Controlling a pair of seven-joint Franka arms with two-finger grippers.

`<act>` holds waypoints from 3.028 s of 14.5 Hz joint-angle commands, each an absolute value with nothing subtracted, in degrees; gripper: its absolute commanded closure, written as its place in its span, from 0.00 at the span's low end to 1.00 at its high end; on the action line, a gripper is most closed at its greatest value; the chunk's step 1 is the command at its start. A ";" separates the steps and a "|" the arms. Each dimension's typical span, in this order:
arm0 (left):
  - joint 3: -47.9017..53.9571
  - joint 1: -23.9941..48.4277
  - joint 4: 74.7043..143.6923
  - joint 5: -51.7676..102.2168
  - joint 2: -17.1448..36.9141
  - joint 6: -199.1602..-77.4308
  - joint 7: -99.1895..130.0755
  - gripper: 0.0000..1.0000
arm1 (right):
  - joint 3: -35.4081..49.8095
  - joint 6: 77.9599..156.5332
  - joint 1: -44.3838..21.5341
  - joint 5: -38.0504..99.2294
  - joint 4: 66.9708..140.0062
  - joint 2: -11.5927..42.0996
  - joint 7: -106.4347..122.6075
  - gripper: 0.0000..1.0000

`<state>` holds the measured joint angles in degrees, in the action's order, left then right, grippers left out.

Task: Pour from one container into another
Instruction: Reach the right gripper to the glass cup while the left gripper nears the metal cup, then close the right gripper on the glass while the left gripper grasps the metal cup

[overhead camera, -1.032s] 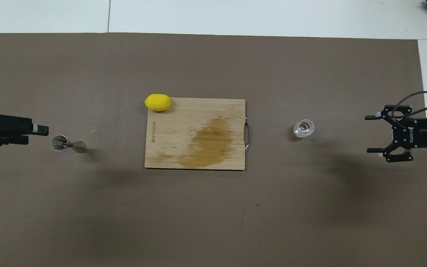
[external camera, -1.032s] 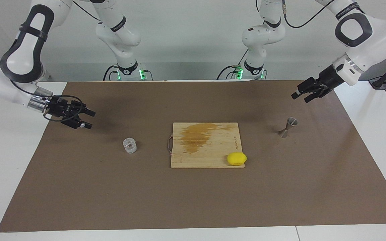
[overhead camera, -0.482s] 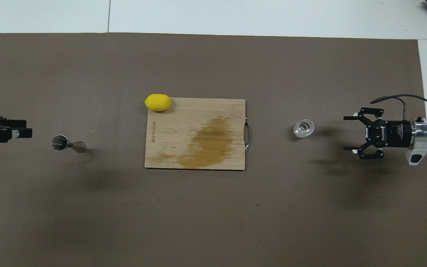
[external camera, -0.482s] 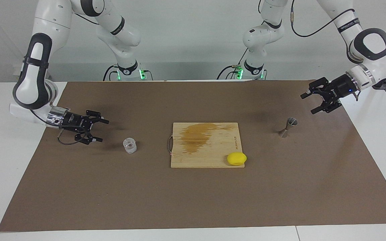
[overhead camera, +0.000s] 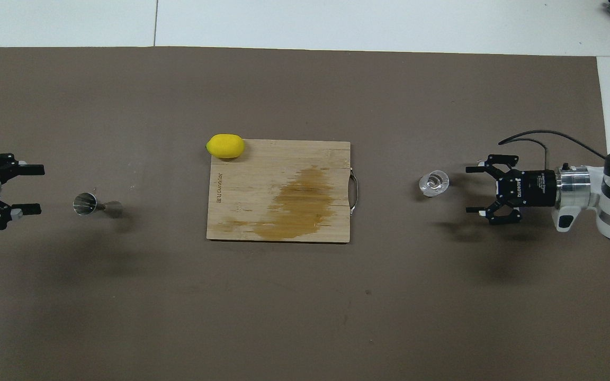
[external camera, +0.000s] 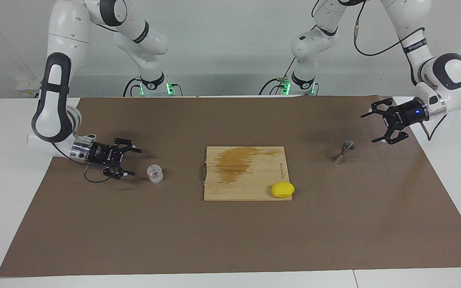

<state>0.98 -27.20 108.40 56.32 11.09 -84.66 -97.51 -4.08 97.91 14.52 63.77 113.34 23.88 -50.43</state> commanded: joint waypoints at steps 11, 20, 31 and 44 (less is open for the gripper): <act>1.49 -33.66 114.78 65.13 20.91 -77.08 -134.20 0.00 | -3.69 103.18 10.11 64.77 106.35 30.76 -50.27 0.00; 1.49 -33.93 119.97 70.66 22.59 -80.06 -145.01 0.00 | -3.69 104.85 8.00 67.32 107.23 31.29 -50.27 0.00; 1.49 -32.52 122.34 73.04 23.20 -82.70 -148.09 0.00 | -3.69 105.38 7.74 67.32 107.75 31.38 -50.45 0.15; 1.49 -31.02 123.57 74.36 22.94 -83.58 -148.71 0.05 | -3.69 104.33 7.47 67.32 108.19 31.29 -51.33 0.14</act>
